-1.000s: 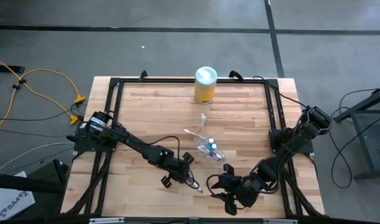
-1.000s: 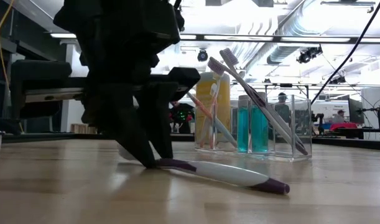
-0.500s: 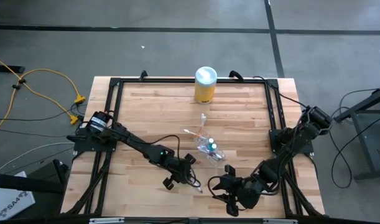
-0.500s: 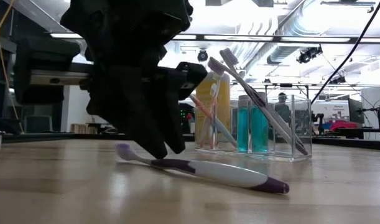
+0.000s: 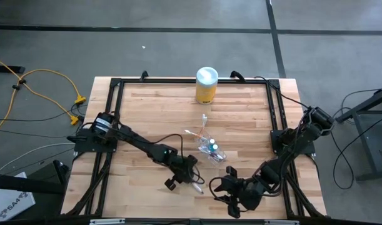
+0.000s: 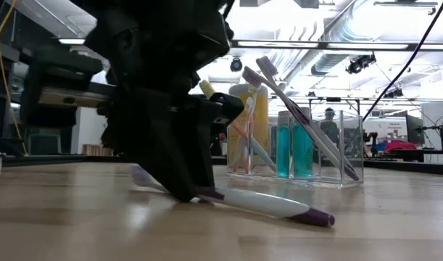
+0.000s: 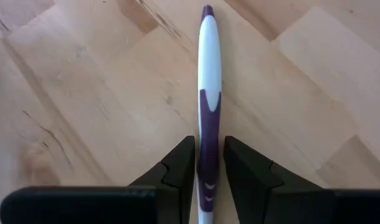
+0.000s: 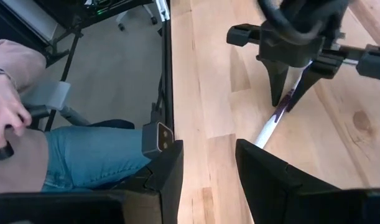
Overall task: Pick & Place toothbrushing station
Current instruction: Put the purple toothbrush into the bottom compartment of the transparent organizer
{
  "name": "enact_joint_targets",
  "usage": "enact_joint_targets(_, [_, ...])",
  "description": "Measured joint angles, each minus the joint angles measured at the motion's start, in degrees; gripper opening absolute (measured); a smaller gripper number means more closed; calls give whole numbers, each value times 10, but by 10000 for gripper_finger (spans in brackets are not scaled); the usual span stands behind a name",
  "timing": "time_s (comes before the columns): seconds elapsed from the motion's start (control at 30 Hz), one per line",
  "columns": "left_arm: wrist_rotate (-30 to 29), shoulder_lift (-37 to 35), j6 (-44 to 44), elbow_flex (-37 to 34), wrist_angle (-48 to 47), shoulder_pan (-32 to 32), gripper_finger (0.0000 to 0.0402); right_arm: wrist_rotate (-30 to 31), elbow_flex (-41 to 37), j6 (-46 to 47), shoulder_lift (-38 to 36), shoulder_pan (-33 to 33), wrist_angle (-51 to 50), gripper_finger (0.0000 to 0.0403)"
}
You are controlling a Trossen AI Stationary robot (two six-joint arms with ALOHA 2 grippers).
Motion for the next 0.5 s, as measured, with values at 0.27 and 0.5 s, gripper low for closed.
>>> enact_joint_targets(0.27, [40,17,-13,0,31,12,84,-3,0,2,0,0,0,138])
enact_joint_targets(0.5, [56,18,-35,0,31,12,84,-4,0,2,0,5,0,138])
